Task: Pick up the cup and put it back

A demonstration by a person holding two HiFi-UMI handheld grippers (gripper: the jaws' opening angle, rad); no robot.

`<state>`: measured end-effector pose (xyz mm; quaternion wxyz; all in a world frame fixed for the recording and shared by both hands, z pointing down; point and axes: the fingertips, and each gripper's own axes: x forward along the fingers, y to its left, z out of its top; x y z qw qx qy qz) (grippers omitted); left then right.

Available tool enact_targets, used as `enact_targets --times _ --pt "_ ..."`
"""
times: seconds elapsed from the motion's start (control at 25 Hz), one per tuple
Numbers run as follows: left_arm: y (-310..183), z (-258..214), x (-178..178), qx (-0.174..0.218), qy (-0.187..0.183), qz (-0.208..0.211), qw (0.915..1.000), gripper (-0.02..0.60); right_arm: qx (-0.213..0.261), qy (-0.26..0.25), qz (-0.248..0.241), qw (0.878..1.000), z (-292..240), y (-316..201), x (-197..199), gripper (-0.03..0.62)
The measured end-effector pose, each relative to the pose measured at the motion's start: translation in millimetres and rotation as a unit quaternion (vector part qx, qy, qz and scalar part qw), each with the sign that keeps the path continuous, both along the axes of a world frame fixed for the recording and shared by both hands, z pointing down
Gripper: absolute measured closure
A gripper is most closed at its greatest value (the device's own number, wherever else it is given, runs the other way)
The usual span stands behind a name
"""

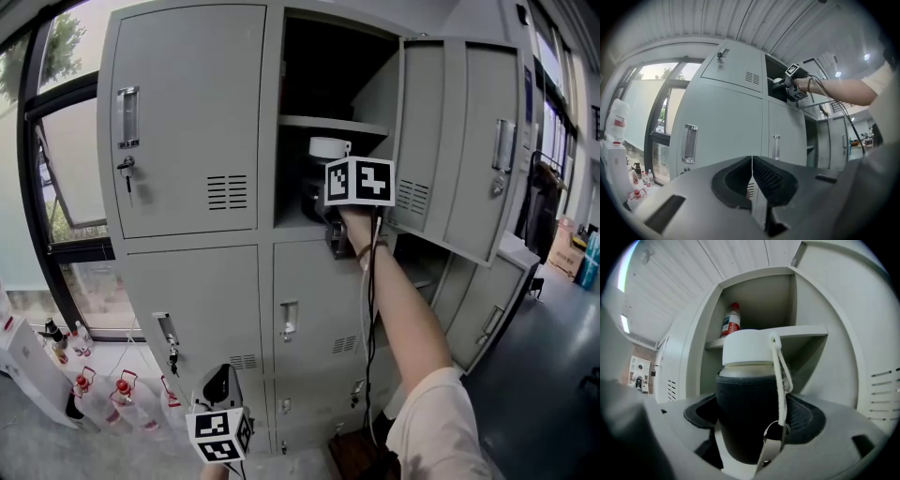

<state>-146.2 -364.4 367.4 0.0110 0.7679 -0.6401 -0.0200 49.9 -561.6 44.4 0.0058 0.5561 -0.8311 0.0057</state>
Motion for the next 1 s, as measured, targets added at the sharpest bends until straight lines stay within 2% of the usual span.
enact_targets --times 0.44,0.76,1.0 --pt "21 -6 11 0.011 -0.008 0.061 0.9981 0.569 0.021 -0.001 0.022 1.000 0 80 17 0.195" --pt "35 -10 37 0.009 -0.012 0.113 0.9934 0.570 0.030 -0.004 0.030 0.999 35 137 32 0.195" --pt "40 -4 65 0.002 -0.016 0.137 0.9904 0.569 0.022 -0.005 0.026 0.999 76 171 48 0.195"
